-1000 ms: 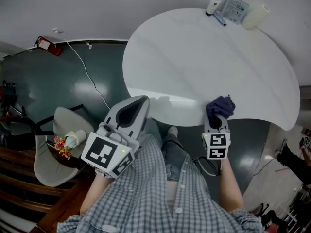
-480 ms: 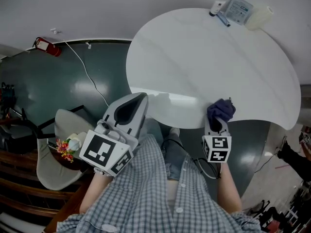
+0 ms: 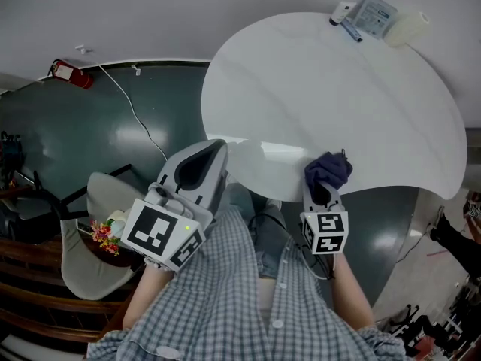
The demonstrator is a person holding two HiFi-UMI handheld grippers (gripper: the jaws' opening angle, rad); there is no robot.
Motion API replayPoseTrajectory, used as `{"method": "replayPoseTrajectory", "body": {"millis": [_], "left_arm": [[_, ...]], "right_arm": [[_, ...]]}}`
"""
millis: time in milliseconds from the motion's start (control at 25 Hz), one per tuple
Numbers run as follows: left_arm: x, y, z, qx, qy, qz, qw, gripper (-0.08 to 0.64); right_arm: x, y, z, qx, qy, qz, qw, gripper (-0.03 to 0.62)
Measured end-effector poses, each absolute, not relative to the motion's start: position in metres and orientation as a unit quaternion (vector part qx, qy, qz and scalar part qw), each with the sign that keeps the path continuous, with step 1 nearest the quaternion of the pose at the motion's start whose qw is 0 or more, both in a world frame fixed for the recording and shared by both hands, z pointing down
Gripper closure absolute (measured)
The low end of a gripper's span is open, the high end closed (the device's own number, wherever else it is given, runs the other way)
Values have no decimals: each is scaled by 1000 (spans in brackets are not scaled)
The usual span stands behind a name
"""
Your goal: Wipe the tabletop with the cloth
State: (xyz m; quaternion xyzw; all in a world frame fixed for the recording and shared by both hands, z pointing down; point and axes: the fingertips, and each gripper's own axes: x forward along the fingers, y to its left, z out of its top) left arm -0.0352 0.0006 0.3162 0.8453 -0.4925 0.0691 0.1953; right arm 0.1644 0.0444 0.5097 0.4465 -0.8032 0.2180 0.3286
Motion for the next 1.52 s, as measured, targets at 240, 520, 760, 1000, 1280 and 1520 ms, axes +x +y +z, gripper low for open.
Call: {"method": "replayPoseTrajectory", "body": {"millis": [240,520,760,1000,1280,1520], "left_arm": [[-48,-8,317,847,-490,69,195,555],[-66,-16,318,845,-493,70,193,555],[-83,-19,320,841,-500,71,196,555],[-100,-23,321,835,-508,69,198,555],[-113,-29,323,832,-513,66,201,555],[-119,-32,324,837,-505,64,200,555]], "right_arm": [[126,47,509,413,-821,222,326,569],[68,49,508,350,-851,219,325,569],[18,47,506,298,-873,209,325,569],[-25,44,505,245,-889,182,340,569],[-62,29,505,221,-895,172,347,569],[-87,17,504,216,-898,147,355,569]]}}
